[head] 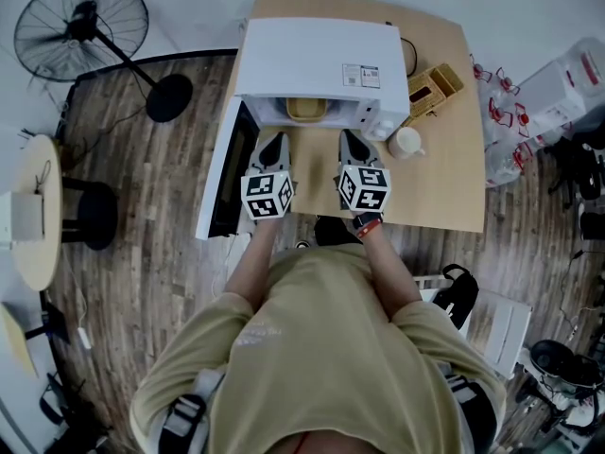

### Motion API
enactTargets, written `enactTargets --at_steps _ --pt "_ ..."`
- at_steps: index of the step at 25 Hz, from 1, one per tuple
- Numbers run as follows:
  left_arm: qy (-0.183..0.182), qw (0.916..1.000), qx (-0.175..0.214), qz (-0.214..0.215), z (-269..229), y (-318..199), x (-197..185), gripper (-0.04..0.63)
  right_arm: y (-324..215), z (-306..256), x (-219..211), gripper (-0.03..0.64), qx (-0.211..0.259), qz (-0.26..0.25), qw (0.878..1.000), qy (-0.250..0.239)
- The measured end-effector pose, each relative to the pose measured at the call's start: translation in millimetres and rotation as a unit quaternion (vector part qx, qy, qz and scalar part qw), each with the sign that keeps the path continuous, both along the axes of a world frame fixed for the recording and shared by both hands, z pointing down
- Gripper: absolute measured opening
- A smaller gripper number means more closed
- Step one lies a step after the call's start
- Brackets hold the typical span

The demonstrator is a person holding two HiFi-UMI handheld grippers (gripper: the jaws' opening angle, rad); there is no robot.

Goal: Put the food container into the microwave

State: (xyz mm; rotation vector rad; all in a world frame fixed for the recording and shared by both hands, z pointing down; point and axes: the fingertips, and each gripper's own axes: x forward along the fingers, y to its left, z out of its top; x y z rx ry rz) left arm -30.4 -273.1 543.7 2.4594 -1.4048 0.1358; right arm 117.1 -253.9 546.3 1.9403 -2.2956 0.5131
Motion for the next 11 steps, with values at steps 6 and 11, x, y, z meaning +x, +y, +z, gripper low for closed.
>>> enactTargets --at_steps 6,11 --pt "0.032 0.9993 -0.014 0.014 3 -2 10 0.02 -13 7 -2 0.023 -0.01 -0.018 1.0 0.0" --pt "0.047 0.9969 -0.056 0.03 23 0 13 0.02 -32 17 -5 0.023 -0.022 -0.02 0.999 -0.017"
